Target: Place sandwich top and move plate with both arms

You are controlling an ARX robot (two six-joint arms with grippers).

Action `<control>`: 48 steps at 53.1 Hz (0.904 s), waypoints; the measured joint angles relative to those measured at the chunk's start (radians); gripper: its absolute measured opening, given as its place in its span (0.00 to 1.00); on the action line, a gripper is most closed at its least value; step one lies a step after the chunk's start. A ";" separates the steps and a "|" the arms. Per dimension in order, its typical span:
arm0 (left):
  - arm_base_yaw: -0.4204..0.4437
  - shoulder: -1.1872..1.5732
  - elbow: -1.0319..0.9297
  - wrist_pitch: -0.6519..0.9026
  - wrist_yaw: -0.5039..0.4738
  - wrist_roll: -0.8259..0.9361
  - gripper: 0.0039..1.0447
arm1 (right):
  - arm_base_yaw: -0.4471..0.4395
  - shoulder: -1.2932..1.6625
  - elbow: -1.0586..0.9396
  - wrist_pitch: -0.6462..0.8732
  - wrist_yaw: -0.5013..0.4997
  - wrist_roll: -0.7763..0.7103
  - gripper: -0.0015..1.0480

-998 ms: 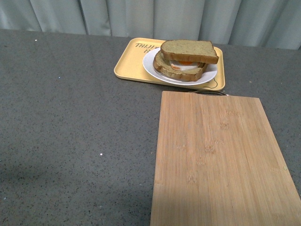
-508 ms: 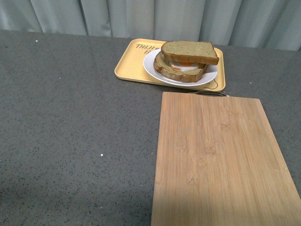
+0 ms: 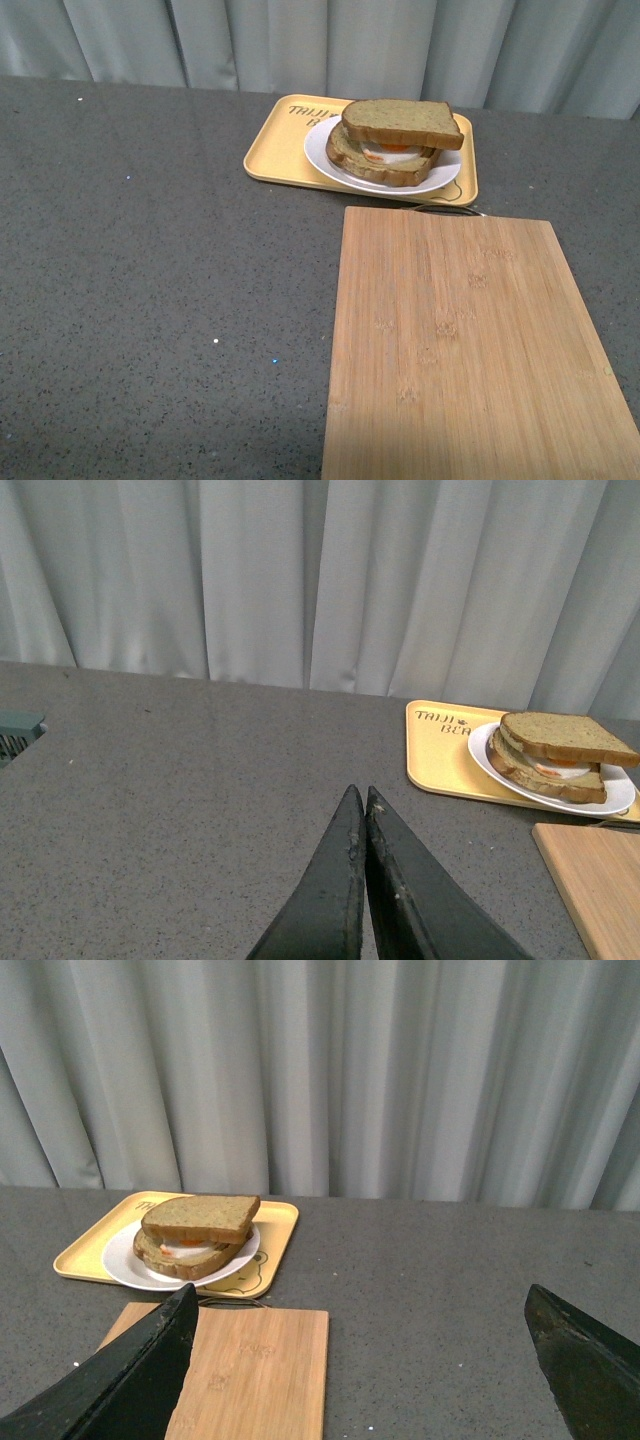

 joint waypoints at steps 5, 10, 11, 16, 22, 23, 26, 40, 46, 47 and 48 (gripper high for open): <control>0.000 -0.035 0.000 -0.034 0.000 0.000 0.03 | 0.000 0.000 0.000 0.000 0.000 0.000 0.91; 0.000 -0.070 0.000 -0.068 0.000 0.000 0.03 | 0.000 0.000 0.000 0.000 0.000 0.000 0.91; 0.000 -0.077 0.000 -0.075 0.000 0.000 0.03 | 0.000 0.000 0.000 0.000 0.000 0.000 0.91; 0.000 -0.105 0.000 -0.104 0.000 0.000 0.03 | 0.000 0.000 0.000 0.000 0.000 0.000 0.91; 0.000 -0.136 0.000 -0.134 0.000 0.000 0.03 | 0.000 0.000 0.000 0.000 0.000 0.000 0.91; 0.000 -0.142 0.000 -0.139 0.000 0.000 0.03 | 0.000 0.000 0.000 0.000 0.000 0.000 0.91; 0.000 -0.153 0.000 -0.150 0.000 0.000 0.03 | 0.000 0.000 0.000 0.000 0.000 0.000 0.91; 0.000 -0.322 0.000 -0.356 0.001 0.000 0.03 | 0.000 0.000 0.000 0.000 0.000 0.000 0.91; 0.000 -0.369 0.000 -0.374 0.000 0.000 0.03 | 0.000 0.000 0.000 0.000 0.000 0.000 0.91; 0.000 -0.369 0.000 -0.374 0.001 0.000 0.03 | 0.000 0.000 0.000 0.000 0.000 0.000 0.91; 0.000 -0.369 0.000 -0.374 0.001 0.000 0.03 | 0.000 0.000 0.000 0.000 0.000 0.000 0.91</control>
